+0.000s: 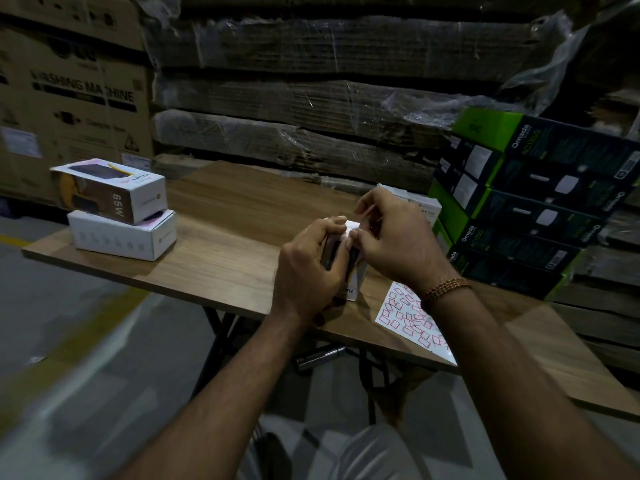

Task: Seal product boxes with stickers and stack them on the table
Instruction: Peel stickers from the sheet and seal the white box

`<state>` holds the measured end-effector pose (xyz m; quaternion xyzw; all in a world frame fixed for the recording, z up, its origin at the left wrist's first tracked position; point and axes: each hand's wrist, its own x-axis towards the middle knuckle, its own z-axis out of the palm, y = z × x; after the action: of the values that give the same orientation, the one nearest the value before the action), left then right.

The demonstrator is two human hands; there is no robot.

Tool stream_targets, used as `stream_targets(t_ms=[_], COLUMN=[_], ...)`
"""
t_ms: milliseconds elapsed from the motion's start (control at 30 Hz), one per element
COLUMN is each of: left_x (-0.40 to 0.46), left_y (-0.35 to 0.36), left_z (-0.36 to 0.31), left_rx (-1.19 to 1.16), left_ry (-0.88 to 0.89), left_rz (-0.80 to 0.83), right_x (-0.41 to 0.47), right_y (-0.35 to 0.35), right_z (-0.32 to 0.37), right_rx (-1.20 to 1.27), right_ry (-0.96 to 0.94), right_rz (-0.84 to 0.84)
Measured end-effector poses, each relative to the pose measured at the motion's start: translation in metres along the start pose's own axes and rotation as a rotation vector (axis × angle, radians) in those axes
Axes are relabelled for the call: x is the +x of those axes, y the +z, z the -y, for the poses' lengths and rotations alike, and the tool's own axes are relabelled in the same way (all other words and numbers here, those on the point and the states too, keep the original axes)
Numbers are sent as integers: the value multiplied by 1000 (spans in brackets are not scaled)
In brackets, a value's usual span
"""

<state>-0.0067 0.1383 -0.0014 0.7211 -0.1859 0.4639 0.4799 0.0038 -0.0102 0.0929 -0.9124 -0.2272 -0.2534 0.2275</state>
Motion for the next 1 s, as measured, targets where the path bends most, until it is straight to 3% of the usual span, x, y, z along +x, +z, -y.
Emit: stream_targets(t_ms=[333, 1000], left_x=[0, 0], left_y=[0, -2], left_z=[1, -1], left_rx=[5, 16], left_ry=[-5, -17], left_rz=[11, 27], right_x=[-26, -32], right_y=[17, 18], right_z=[-11, -9], right_rx=[-45, -119], right_ry=[-122, -130], right_rz=[-212, -178])
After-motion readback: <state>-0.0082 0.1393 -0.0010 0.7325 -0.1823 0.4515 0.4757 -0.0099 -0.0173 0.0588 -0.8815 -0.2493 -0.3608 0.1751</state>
